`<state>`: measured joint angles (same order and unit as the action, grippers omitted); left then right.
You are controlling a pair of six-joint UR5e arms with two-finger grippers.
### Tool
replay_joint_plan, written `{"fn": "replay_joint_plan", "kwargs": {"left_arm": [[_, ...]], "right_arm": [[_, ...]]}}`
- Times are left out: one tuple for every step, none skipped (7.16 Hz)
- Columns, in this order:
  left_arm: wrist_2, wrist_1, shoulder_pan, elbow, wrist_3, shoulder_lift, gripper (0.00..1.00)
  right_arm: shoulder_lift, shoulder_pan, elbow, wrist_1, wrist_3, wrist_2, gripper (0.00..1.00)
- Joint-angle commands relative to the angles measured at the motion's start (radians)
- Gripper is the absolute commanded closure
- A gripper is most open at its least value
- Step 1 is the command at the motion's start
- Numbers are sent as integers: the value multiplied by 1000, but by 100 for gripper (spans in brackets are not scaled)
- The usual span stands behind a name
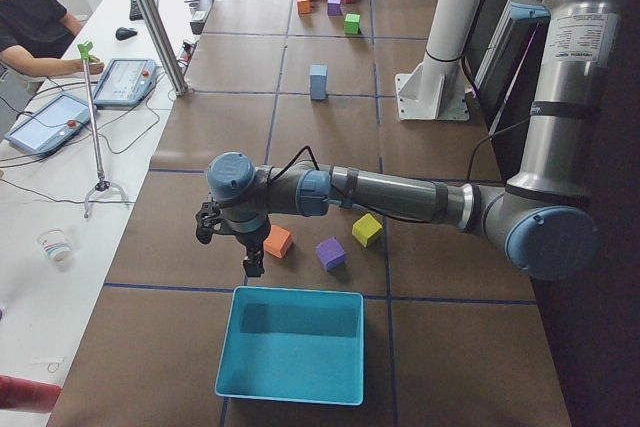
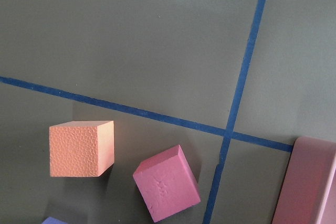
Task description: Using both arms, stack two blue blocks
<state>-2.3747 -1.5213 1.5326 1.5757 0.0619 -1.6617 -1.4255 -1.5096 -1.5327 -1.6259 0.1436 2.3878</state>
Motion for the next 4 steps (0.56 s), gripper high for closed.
{"fn": "replay_joint_plan", "kwargs": {"left_arm": [[8, -164, -3, -75, 3, 10, 0], [2, -183, -3, -66, 6, 10, 0], [8, -181, -5, -74, 3, 10, 0], [0, -181, -5, -63, 1, 10, 0]], "right_arm": [[-1, 11, -6, -35, 4, -16, 0], [-3, 8, -3, -37, 19, -33, 0], [-9, 8, 3, -37, 28, -32, 0], [-24, 8, 3, -29, 25, -24, 0]]}}
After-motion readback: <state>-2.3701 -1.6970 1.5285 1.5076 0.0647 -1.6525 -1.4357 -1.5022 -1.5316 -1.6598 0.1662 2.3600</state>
